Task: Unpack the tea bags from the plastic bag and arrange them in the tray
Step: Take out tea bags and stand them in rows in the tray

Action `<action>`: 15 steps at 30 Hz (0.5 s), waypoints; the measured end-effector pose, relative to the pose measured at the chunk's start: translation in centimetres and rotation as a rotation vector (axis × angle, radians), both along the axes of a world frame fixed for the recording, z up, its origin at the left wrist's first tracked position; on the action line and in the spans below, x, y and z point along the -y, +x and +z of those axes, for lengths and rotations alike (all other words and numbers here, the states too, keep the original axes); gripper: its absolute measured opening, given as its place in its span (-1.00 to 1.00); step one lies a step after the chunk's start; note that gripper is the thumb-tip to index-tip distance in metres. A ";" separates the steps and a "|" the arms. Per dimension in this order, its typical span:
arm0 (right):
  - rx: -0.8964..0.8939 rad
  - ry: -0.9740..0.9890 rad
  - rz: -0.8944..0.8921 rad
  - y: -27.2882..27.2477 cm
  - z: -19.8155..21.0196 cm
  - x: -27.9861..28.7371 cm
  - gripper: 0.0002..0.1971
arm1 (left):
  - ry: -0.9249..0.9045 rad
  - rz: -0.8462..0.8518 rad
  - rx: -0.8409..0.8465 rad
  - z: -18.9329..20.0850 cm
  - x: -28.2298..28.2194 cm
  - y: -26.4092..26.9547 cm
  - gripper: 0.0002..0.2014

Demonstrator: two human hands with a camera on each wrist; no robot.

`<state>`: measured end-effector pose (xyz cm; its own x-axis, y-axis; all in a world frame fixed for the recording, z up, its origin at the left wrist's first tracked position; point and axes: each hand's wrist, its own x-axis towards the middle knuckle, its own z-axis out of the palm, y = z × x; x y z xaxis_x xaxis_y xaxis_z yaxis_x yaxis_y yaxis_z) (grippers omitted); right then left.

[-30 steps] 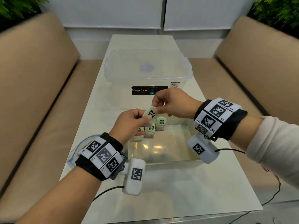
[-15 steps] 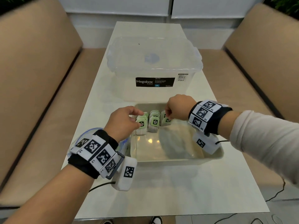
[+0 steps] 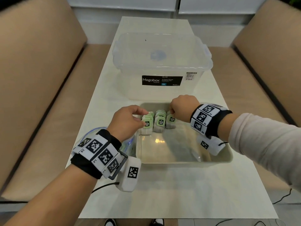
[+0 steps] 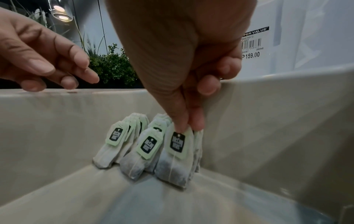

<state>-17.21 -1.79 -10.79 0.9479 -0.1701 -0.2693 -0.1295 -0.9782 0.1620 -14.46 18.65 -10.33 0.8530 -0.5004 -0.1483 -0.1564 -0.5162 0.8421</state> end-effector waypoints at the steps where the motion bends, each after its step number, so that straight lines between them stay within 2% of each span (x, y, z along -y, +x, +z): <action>1: 0.021 -0.009 -0.002 0.0 0.1 0.0 -0.78 | -0.012 0.008 0.006 0.2 -0.3 0.2 -0.75; 4: 0.122 0.002 -0.020 -0.1 1.5 -0.2 -0.81 | -0.021 0.041 0.052 1.1 -2.1 1.4 -0.78; 7: 0.251 0.104 -0.039 -0.5 3.7 -1.7 -0.83 | 0.006 0.061 0.127 1.8 -4.9 2.7 -0.70; 11: 0.357 0.289 0.010 -0.8 6.0 -6.2 -0.87 | 0.202 0.040 0.258 2.3 -9.0 3.1 -0.68; 15: 0.285 0.490 0.101 -1.7 6.7 -12.6 -0.86 | 0.335 -0.072 0.306 1.3 -11.8 2.0 -0.72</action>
<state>-18.95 10.77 -4.12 0.9997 0.0052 -0.0251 -0.0037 -0.9401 -0.3408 -12.50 30.46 -9.01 0.8475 -0.5275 -0.0586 -0.4174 -0.7307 0.5402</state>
